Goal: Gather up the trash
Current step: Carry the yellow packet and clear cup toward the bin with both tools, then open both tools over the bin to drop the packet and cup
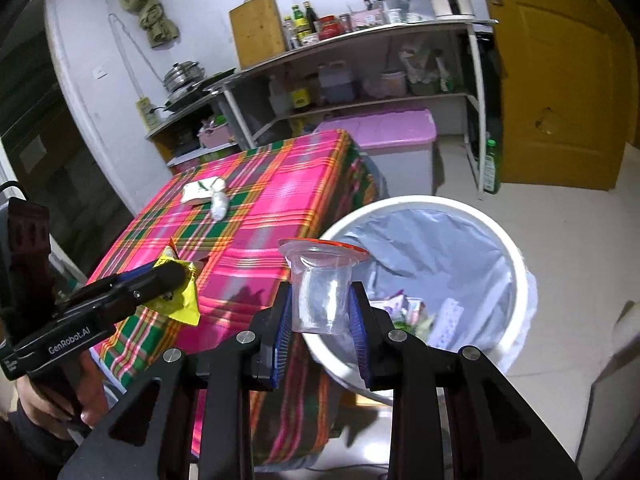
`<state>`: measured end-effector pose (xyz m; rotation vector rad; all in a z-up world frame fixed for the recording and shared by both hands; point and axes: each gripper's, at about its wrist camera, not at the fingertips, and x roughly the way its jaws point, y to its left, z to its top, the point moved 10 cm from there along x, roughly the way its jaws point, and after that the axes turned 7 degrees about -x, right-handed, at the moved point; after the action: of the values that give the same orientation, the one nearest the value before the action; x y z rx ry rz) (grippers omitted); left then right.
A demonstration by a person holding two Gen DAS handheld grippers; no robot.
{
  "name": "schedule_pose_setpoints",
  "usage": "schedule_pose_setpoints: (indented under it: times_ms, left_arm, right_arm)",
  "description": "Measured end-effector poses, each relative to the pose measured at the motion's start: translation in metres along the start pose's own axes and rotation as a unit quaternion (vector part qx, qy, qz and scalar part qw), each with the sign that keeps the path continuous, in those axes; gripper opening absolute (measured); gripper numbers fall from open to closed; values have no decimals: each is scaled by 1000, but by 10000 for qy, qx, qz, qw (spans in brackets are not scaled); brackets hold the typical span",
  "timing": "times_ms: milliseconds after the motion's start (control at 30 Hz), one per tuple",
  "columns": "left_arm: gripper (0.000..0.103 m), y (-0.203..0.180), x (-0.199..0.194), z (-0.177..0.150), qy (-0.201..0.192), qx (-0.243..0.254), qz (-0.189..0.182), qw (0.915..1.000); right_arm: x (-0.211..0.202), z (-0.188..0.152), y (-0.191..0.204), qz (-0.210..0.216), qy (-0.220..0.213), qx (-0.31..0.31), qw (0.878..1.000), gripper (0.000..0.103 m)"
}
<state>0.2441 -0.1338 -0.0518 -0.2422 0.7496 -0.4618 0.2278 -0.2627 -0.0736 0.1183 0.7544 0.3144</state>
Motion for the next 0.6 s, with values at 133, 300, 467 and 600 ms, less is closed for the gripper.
schedule_pose_setpoints:
  times_ms: [133,300,467,600]
  left_arm:
    - [28,-10,15,0,76,58,-89,9999]
    - [28,-21,37,-2,209,152,-157,9995]
    - [28,-29,59,-5,394,203,-217,9988]
    - [28,-33,76,-8,528,252,-226,9980]
  right_arm:
    - [1,-3,-14,-80,34,115,9999,29]
    - [7,-9,-27,-181,117,202,9996,29]
    - [14,-18,-40,-267,235,289,9990,29]
    - [22,-24,-52,-316,357,388,9981,29]
